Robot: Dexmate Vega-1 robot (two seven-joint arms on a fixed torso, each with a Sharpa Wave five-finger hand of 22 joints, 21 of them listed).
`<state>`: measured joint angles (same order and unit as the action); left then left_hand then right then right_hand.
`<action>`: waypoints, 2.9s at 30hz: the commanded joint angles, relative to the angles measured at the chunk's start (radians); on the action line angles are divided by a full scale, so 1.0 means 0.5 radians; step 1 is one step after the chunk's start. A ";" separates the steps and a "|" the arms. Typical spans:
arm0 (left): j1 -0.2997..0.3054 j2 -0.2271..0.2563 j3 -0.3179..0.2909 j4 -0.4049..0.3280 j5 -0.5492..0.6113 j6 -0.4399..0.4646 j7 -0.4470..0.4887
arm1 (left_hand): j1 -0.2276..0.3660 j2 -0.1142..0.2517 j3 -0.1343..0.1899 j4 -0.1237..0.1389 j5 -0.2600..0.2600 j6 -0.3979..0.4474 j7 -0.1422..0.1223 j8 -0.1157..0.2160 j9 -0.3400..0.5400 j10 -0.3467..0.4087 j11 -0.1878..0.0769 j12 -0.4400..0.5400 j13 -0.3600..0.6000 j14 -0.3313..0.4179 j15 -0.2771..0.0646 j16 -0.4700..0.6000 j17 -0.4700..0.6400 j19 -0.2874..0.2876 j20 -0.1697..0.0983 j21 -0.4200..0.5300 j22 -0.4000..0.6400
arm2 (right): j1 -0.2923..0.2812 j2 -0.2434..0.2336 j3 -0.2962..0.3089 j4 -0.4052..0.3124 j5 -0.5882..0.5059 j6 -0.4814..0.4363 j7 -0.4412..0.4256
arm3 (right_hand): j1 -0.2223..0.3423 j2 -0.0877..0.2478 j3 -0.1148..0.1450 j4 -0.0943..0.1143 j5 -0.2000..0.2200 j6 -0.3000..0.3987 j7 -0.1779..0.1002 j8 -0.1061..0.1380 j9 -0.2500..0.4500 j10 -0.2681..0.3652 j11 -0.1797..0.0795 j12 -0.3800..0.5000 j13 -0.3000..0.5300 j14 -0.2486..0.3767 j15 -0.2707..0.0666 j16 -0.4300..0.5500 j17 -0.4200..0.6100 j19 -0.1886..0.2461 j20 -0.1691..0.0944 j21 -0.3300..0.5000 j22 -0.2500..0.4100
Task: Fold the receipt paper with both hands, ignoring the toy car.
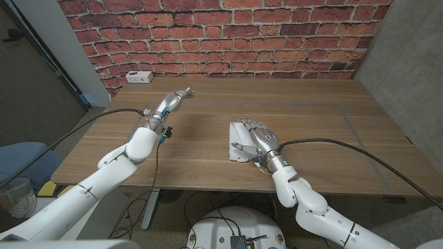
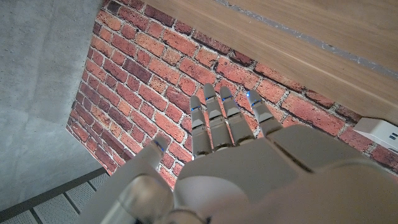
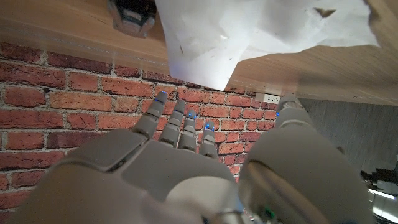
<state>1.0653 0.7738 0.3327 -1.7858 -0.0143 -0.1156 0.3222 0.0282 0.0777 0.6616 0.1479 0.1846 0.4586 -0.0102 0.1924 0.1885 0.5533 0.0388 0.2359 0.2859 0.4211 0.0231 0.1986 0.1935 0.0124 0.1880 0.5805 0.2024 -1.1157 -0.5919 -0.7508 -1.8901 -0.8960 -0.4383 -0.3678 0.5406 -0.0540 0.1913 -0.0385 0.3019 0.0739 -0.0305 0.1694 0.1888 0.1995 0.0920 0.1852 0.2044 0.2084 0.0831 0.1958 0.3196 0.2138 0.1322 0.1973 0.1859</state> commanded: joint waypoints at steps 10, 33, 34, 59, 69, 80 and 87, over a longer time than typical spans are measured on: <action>0.000 -0.005 0.026 0.005 0.006 -0.027 0.017 | 0.025 0.121 0.030 -0.015 -0.006 -0.040 -0.010 -0.007 0.006 -0.007 -0.003 0.003 0.008 -0.013 0.011 0.004 0.002 -0.008 0.020 -0.007 0.004 | 0.281 0.194 -0.308 0.175 -0.058 -0.533 0.202 | -0.014 -0.006 -0.045 -0.010 0.007 -0.277 -0.003 -0.003 0.004 -0.182 0.089 -0.015 -0.004 -0.208 0.141 -0.031 -0.073 0.000 0.048 0.026 0.003; -0.042 0.003 0.038 0.088 0.005 -0.107 -0.026 | 0.028 0.103 0.036 -0.027 -0.010 -0.075 -0.021 -0.009 0.006 -0.022 -0.006 0.001 0.011 -0.023 0.010 0.005 0.003 -0.020 0.028 -0.015 0.004 | 0.311 0.077 -0.311 0.345 0.145 -0.056 -0.530 | 0.713 0.398 0.404 -0.272 -0.101 0.478 -0.046 0.192 -0.009 0.418 -0.137 0.159 -0.026 0.868 -0.251 0.179 -0.226 0.885 -0.041 0.276 -0.008; -0.047 0.003 0.041 0.094 0.004 -0.110 -0.030 | 0.029 0.101 0.036 -0.028 -0.010 -0.076 -0.021 -0.008 0.006 -0.022 -0.004 0.001 0.012 -0.023 0.011 0.006 0.002 -0.021 0.027 -0.015 0.004 | 0.311 0.067 -0.315 0.361 0.131 -0.008 -0.594 | 0.744 0.405 0.435 -0.272 -0.116 0.552 -0.058 0.203 -0.009 0.483 -0.157 0.170 -0.027 0.923 -0.271 0.189 -0.225 0.904 -0.052 0.281 -0.007; -0.095 -0.007 0.045 0.226 -0.003 -0.208 -0.034 | 0.032 0.056 0.029 -0.055 -0.016 -0.099 -0.028 -0.005 0.005 -0.041 -0.012 -0.001 0.015 -0.041 0.007 0.003 0.001 -0.042 0.029 -0.027 0.003 | 0.400 0.051 -0.437 0.625 -0.152 0.514 -1.110 | 0.996 0.281 0.459 -0.274 -0.215 2.071 -0.005 0.439 -0.017 1.496 -0.254 0.267 -0.016 1.582 -0.534 0.719 0.268 1.073 -0.231 0.466 0.043; -0.134 -0.020 0.056 0.308 -0.002 -0.279 -0.043 | 0.039 0.048 0.032 -0.069 -0.017 -0.101 -0.028 -0.002 0.005 -0.036 -0.008 0.004 0.016 -0.042 0.003 0.004 -0.002 -0.046 0.027 -0.030 0.003 | 0.363 -0.107 -0.478 0.350 -0.296 0.483 -0.653 | 0.912 0.236 0.374 -0.192 -0.192 2.129 -0.005 0.370 -0.015 1.555 -0.241 0.235 -0.004 1.478 -0.512 0.811 0.445 0.951 -0.196 0.474 0.059; -0.182 -0.032 0.075 0.379 0.013 -0.311 -0.051 | 0.048 0.055 0.043 -0.081 -0.016 -0.097 -0.026 0.003 0.004 -0.036 -0.008 0.006 0.018 -0.044 0.000 0.004 -0.004 -0.045 0.030 -0.032 0.003 | 0.328 -0.182 -0.427 0.191 -0.259 0.461 -0.121 | 0.289 0.059 0.151 0.063 -0.143 1.750 -0.059 0.075 -0.004 1.379 -0.141 0.089 0.012 1.435 -0.429 0.704 0.413 0.871 -0.090 0.488 0.039; -0.214 -0.039 0.091 0.424 0.008 -0.328 -0.071 | 0.056 0.072 0.057 -0.086 -0.014 -0.099 -0.027 0.004 0.004 -0.036 -0.011 0.007 0.019 -0.045 0.002 0.004 -0.005 -0.047 0.029 -0.033 0.003 | 0.335 -0.177 -0.386 0.180 -0.203 0.506 0.007 | -0.034 -0.035 -0.009 0.200 -0.104 1.563 -0.036 0.020 0.001 1.275 -0.113 0.043 0.020 1.341 -0.364 0.663 0.427 0.806 -0.046 0.461 0.030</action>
<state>0.9814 0.7597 0.3678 -1.6085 -0.0123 -0.2637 0.2972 0.0517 0.0857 0.6858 0.1085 0.1771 0.4105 -0.0228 0.1887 0.1883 0.5335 0.0336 0.2359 0.2904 0.3997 0.0230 0.1986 0.1906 -0.0040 0.1966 0.5690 0.2023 -0.9455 -0.6649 -0.9687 -1.7593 -1.0249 -0.2052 -0.5173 0.5630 -0.0591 0.2076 0.0453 0.2408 0.8721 -0.0538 0.1842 0.1841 0.8482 0.0399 0.2110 0.2119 0.8891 -0.1060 0.5318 0.5292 0.6205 0.1046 0.4302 0.1998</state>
